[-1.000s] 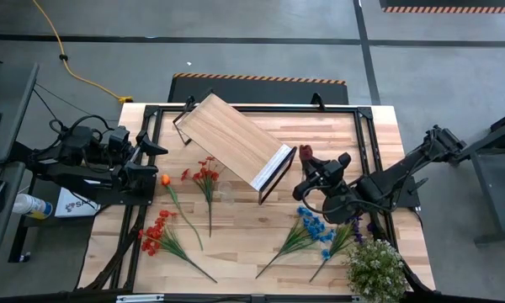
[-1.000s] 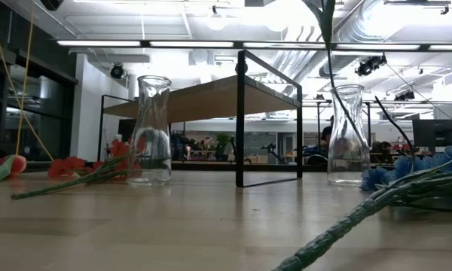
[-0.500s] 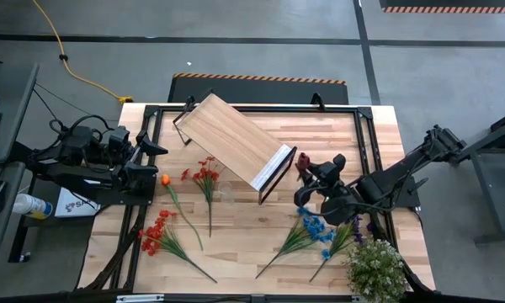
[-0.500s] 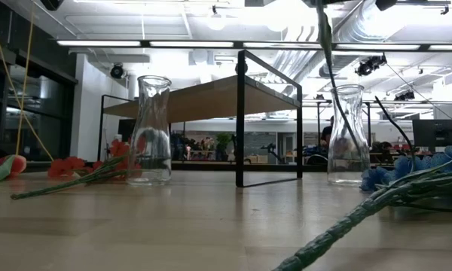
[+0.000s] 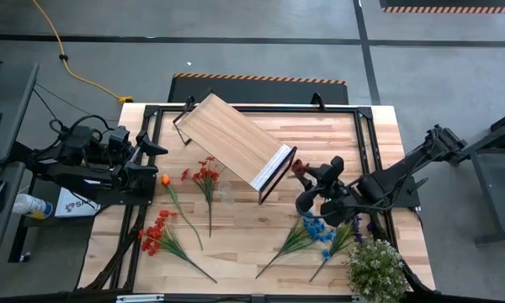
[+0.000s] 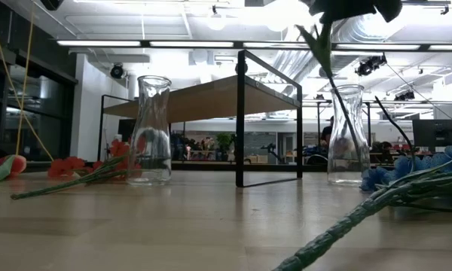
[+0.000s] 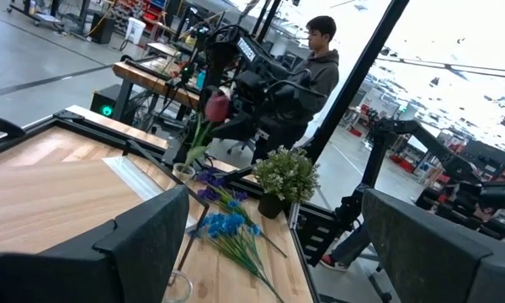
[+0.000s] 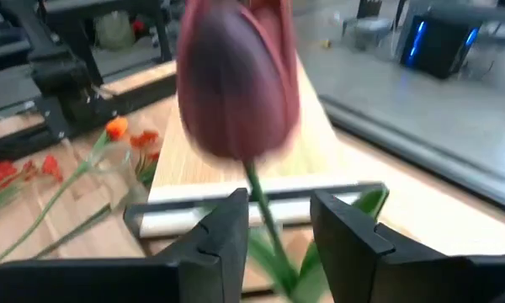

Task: Pick and place flowers into a vace then onto a shelf
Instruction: Put the red tulip into the right transparent flower vase, then put the blue flowers into the right transparent flower vase

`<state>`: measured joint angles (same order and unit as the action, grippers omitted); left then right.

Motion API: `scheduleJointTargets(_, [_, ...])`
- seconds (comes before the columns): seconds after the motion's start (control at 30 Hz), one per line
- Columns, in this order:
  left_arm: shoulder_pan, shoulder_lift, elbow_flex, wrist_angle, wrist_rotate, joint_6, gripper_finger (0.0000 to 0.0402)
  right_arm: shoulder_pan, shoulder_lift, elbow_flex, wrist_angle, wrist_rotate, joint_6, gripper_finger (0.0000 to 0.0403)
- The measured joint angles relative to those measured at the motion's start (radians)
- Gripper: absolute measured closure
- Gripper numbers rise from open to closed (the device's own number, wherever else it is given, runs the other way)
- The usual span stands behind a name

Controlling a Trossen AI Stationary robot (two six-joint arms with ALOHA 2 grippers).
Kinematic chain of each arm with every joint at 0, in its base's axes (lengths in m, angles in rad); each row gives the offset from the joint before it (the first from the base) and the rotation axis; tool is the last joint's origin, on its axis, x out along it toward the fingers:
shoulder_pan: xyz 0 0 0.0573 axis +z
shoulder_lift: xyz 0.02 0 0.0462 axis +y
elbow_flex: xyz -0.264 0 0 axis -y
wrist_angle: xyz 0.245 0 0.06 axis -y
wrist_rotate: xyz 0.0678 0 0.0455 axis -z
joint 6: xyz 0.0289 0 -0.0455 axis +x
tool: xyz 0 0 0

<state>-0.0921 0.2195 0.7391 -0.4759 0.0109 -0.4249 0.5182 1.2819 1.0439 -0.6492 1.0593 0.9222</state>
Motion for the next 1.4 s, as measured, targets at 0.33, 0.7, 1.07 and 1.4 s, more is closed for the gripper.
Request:
scheduleJointTargets(0.33, [0.000,0.000,0.000,0.001,0.000,0.000,0.0016,0.000,-0.079,0.000,-0.062,-0.168,0.045,0.0273])
scheduleJointTargets(0.7, [0.000,0.000,0.000,0.000,0.000,0.000,0.0016,0.000,-0.158,0.000,-0.159,-0.612,0.208,0.0290])
scheduleJointTargets(1.07, [0.000,0.000,0.000,0.000,0.000,0.000,0.0016,0.023,-0.158,0.000,-0.162,-0.940,0.364,0.0289])
scheduleJointTargets(1.4, [0.000,0.000,0.000,0.000,0.000,-0.052,0.0016,0.155,-0.158,0.000,-0.163,-0.953,0.572,0.0289])
